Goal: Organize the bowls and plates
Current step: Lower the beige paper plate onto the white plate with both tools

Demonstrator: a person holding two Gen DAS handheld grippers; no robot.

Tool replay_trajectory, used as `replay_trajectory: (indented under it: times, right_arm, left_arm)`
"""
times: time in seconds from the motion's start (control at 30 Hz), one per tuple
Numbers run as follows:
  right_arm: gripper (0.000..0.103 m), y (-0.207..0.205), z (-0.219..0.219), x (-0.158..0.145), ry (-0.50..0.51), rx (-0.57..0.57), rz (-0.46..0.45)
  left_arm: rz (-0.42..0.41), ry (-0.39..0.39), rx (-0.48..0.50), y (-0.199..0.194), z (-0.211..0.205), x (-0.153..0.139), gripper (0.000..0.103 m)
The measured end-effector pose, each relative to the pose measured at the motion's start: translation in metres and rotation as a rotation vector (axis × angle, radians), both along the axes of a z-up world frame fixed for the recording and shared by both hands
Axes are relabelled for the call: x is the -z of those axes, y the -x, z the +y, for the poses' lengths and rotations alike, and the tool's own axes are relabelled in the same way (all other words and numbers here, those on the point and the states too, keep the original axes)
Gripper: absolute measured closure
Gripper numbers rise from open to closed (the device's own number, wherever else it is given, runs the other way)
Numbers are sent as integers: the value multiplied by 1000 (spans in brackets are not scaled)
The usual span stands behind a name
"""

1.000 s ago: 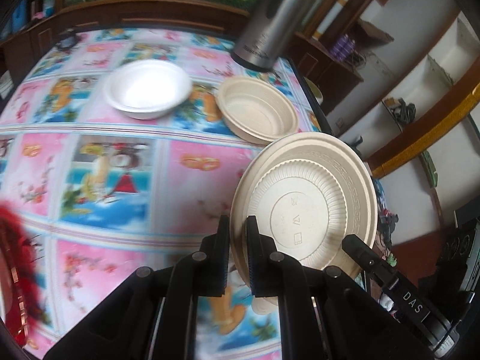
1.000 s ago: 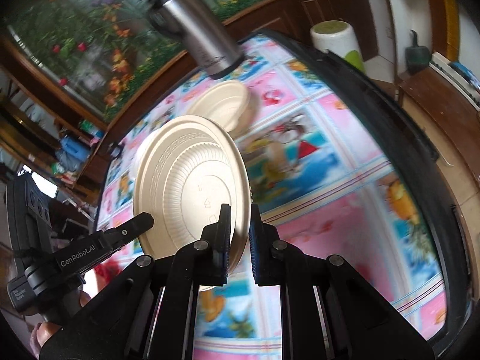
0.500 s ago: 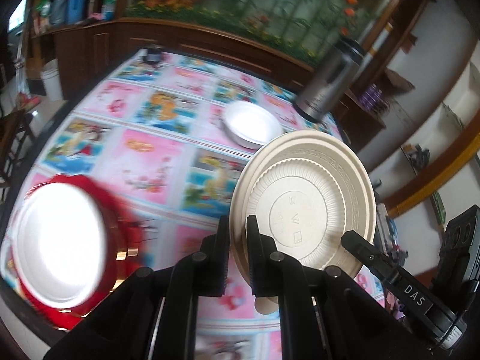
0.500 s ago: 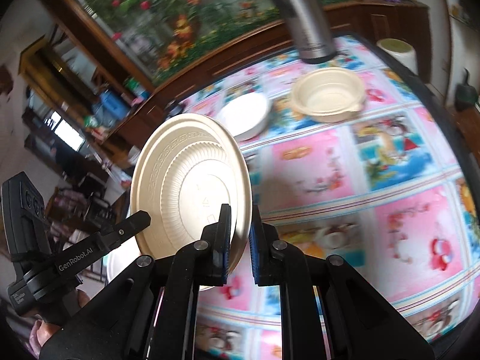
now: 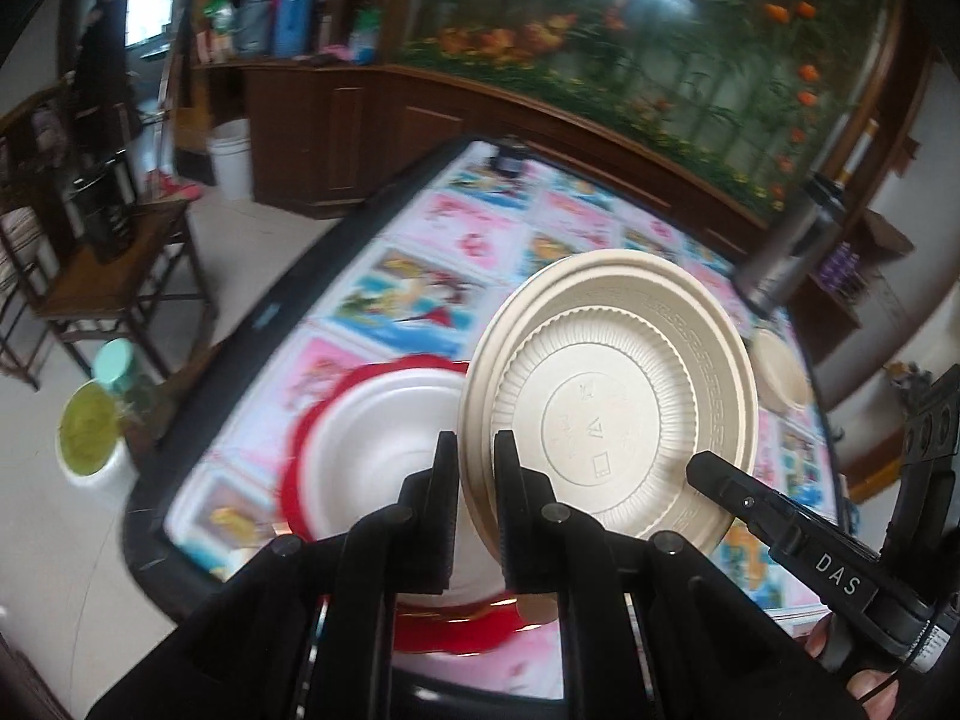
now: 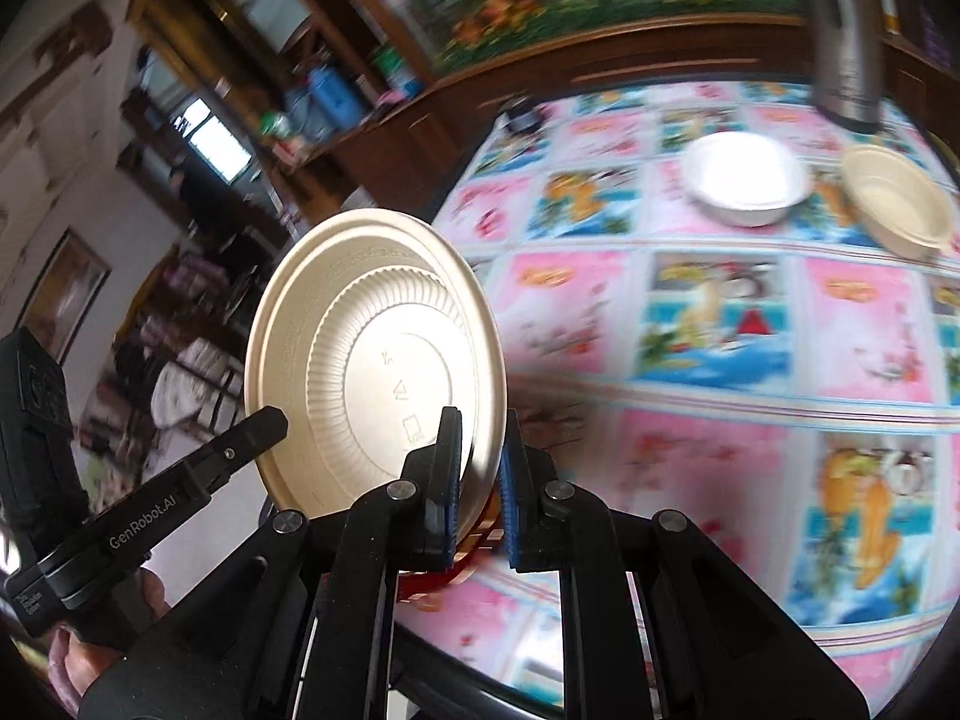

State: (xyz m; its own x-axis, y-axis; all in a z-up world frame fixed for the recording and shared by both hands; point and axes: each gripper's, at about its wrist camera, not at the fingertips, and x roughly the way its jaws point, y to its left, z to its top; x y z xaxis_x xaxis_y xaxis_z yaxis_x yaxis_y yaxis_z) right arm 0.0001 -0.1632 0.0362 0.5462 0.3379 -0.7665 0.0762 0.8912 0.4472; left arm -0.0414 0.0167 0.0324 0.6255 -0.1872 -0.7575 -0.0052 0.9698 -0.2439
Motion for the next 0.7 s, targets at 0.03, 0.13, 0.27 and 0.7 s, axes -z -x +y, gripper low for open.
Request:
replay_trajectory:
  times: [0.03, 0.13, 0.27, 0.7]
  right_arm:
    - [92, -4, 8, 4, 1, -16, 7]
    - [92, -10, 27, 13, 7, -50, 26]
    - [92, -16, 39, 25, 27, -70, 57]
    - [92, -25, 50, 54, 68, -85, 132]
  left_arm:
    - [3, -4, -17, 0, 9, 3, 94]
    - [24, 6, -45, 0, 28, 12, 94]
    - [54, 15, -53, -5, 37, 27, 94]
    - [134, 34, -45, -10, 46, 58, 93]
